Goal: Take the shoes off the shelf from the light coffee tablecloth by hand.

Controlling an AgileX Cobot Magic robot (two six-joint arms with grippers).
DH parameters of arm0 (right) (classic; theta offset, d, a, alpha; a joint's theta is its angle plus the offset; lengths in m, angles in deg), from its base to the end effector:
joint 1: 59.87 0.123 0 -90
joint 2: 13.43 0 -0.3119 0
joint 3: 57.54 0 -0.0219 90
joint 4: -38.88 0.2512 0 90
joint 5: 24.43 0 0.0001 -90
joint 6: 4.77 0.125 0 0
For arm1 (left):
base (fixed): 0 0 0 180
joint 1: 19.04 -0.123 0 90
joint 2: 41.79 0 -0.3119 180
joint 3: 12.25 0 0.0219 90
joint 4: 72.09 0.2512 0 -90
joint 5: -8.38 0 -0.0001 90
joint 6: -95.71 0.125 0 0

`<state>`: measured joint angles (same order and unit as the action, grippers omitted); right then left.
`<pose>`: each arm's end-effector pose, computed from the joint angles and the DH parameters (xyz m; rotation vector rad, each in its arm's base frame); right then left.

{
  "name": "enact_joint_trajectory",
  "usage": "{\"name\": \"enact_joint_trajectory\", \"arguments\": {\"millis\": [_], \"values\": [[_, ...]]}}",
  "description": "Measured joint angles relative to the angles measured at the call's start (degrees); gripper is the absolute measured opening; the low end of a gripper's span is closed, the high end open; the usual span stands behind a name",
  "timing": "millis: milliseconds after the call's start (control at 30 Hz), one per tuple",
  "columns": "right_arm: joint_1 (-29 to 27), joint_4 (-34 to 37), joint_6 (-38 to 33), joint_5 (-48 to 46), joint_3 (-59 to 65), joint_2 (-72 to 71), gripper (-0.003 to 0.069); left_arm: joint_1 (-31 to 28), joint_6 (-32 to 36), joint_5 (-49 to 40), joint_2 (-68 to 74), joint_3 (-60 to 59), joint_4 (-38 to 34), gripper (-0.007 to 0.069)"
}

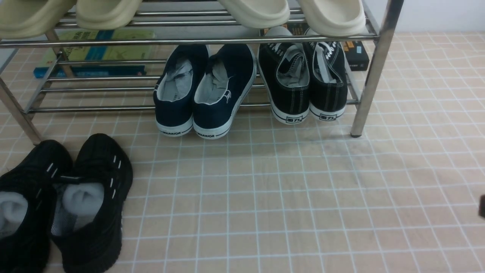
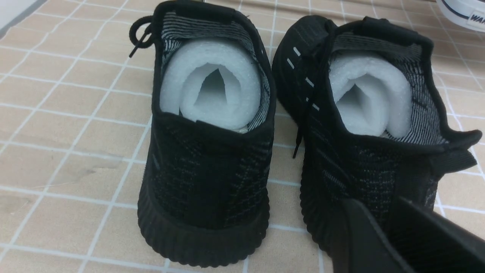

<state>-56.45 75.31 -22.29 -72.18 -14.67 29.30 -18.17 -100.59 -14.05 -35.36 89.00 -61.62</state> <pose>0.1056 0.0614 0.3079 -0.1481 2.2067 0.6228 0.0577 0.0078 0.1637 -0.1414 1.8662 -0.0250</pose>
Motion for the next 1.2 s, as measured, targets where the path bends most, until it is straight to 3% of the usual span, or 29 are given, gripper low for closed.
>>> {"name": "enact_joint_trajectory", "arguments": {"millis": [67,300,533,667,733,867,1033,1200], "values": [[0.0,-1.05,-1.88,-10.74,-4.97,13.12,-0.0003,0.0,0.0,0.0,0.0,0.0,0.0,0.0171],[1.39,3.22,-7.72,-20.44,-13.64,36.01,0.0006,0.0,0.0,0.0,0.0,0.0,0.0,0.0179],[14.22,-0.18,-8.26,-21.15,-30.97,51.59,0.0025,0.0,0.0,0.0,0.0,0.0,0.0,0.0182],[21.61,-8.64,0.43,-21.98,-42.87,56.66,0.0051,0.0,0.0,0.0,0.0,0.0,0.0,0.019],[24.97,-15.98,8.56,-22.26,-51.39,60.31,0.0084,0.0,0.0,0.0,0.0,0.0,0.0,0.0194],[26.26,-23.91,18.56,-20.88,-60.68,65.28,0.0167,0.0,0.0,0.0,0.0,0.0,0.0,0.0197],[26.26,-30.57,24.58,-16.42,-67.65,71.29,0.0286,0.0,0.0,0.0,0.0,0.0,0.0,0.02],[26.26,-32.59,25.37,-9.39,-71.33,76.26,0.0372,0.0,0.0,0.0,0.0,0.0,0.07,0.0209]]}}
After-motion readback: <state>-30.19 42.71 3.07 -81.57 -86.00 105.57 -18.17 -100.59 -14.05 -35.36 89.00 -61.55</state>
